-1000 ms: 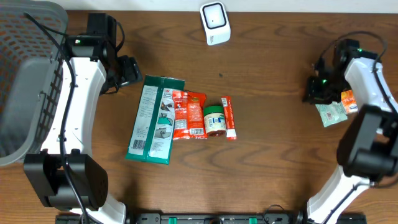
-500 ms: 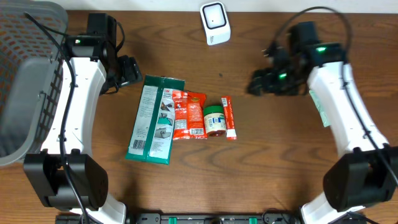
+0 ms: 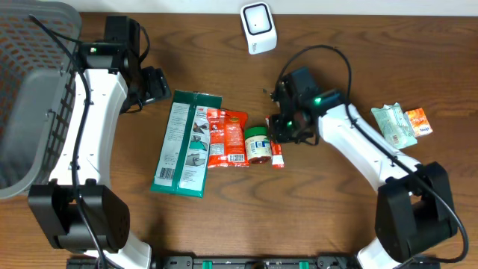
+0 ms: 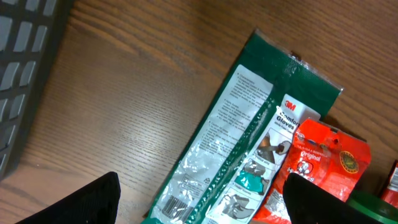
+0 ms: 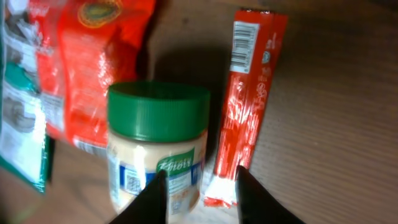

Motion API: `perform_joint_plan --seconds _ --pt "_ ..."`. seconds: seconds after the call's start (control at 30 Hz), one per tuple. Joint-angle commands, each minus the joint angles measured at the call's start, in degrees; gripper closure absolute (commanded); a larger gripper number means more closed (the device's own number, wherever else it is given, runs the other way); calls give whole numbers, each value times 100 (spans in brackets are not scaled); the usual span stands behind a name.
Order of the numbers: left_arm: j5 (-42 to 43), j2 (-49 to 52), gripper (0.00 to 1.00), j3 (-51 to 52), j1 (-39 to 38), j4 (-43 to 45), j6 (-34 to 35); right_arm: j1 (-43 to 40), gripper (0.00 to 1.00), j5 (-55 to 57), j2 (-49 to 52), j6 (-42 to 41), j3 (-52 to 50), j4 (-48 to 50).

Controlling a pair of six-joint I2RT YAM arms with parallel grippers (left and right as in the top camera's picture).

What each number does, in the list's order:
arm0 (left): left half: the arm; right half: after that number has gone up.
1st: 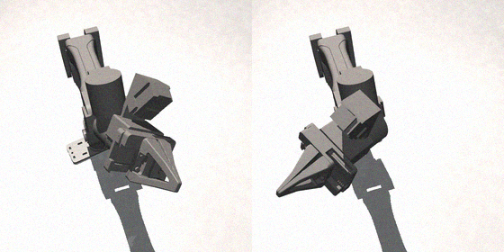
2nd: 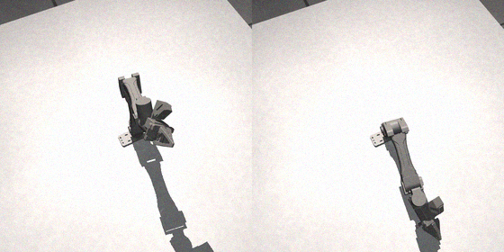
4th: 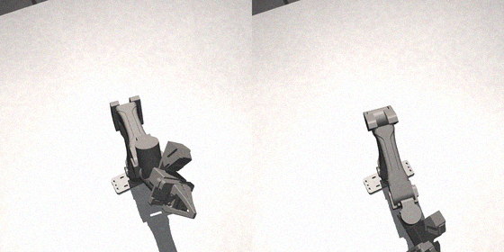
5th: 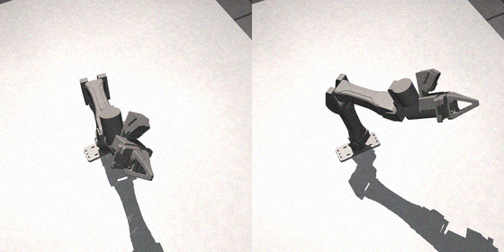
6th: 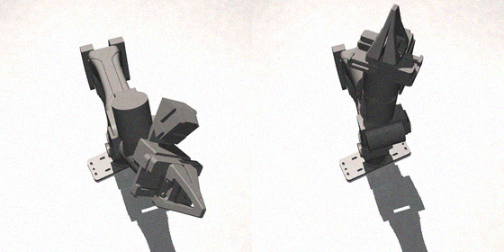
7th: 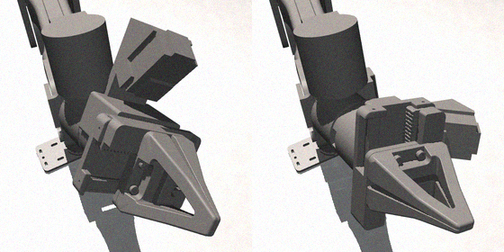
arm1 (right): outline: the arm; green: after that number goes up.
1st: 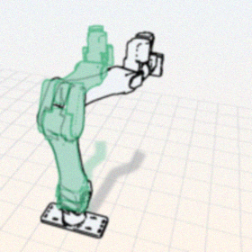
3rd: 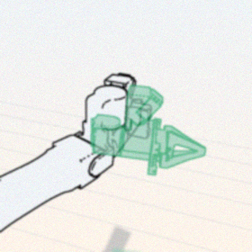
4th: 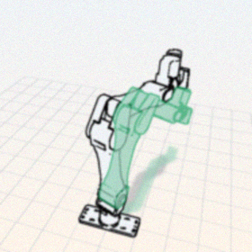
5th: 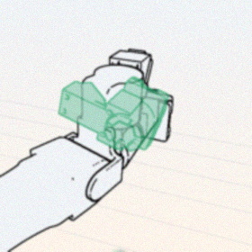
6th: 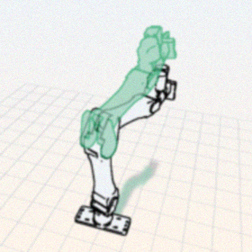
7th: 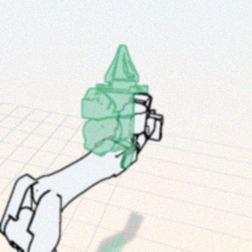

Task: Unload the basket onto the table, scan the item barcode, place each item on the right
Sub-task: 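Release the wipes pack and move the right gripper back toward the items, then lower the right gripper around the red Nescafe stick beside the jar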

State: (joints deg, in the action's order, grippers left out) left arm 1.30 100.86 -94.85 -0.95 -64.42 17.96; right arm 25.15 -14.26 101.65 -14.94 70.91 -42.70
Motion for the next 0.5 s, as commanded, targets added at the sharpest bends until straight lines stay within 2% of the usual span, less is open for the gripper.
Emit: perform_joint_plan --seconds 0.0,0.13,0.3,0.4,0.47 --pt "-50 -57 16 -63 2 -24 -57 26 75 332 37 -140 -273 297" --pt "-50 -57 16 -63 2 -24 -57 24 69 656 37 -391 -632 697" --pt "-50 -57 16 -63 2 -24 -55 26 68 673 37 -588 -1023 1327" --pt "-50 -57 16 -63 2 -24 -55 42 62 673 39 -651 -1255 1711" --pt "-50 -57 16 -63 2 -24 -55 42 62 675 39 -686 -1364 1882"
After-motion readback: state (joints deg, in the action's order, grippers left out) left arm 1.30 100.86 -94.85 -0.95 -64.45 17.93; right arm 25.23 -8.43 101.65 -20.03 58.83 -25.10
